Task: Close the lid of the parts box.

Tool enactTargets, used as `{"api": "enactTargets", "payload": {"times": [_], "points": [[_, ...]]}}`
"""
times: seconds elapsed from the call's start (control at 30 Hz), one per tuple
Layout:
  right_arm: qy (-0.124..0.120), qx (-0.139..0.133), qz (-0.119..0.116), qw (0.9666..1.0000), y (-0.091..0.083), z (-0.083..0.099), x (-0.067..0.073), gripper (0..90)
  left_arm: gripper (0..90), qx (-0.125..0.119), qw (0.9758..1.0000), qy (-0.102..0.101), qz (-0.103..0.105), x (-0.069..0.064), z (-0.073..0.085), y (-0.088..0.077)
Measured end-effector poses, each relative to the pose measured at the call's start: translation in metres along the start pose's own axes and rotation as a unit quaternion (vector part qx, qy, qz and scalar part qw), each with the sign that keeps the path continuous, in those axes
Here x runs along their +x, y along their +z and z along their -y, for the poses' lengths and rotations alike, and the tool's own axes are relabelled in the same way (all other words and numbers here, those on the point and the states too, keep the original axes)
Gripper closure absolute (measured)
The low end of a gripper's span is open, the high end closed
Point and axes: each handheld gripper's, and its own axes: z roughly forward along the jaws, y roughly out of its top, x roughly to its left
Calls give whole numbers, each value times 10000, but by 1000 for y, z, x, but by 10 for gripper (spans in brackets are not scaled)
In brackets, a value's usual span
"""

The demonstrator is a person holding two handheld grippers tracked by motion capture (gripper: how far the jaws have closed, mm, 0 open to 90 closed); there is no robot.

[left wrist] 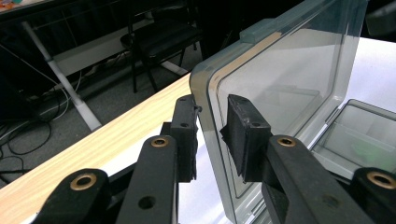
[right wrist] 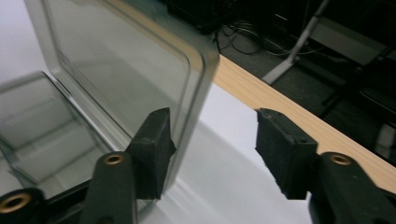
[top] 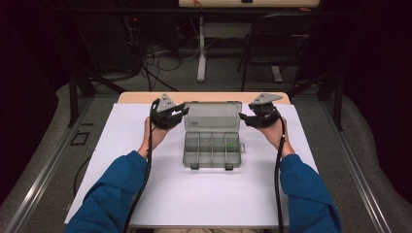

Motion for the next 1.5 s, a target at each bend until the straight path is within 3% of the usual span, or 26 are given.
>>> {"api": "enactTargets", "payload": {"times": [0.17,0.33,0.63,0.8,1.5], "points": [[172,-146,-189,9996,0,-15,-1,661,736,48,10000,30,16,1,0,0],[99,-69,-147,9998,0,-19,4,776,742,87,9999,27,79,1,-1,-1],[12,-73,28,10000,-7,-17,13,790,742,-5,9991,-290,309,2,1,-5],[-72,-117,82,9999,-11,-15,18,792,743,32,9987,-321,401,1,1,-9],[-413,-305,191,9985,-31,0,41,804,728,57,9987,-29,505,-15,7,-26]]}}
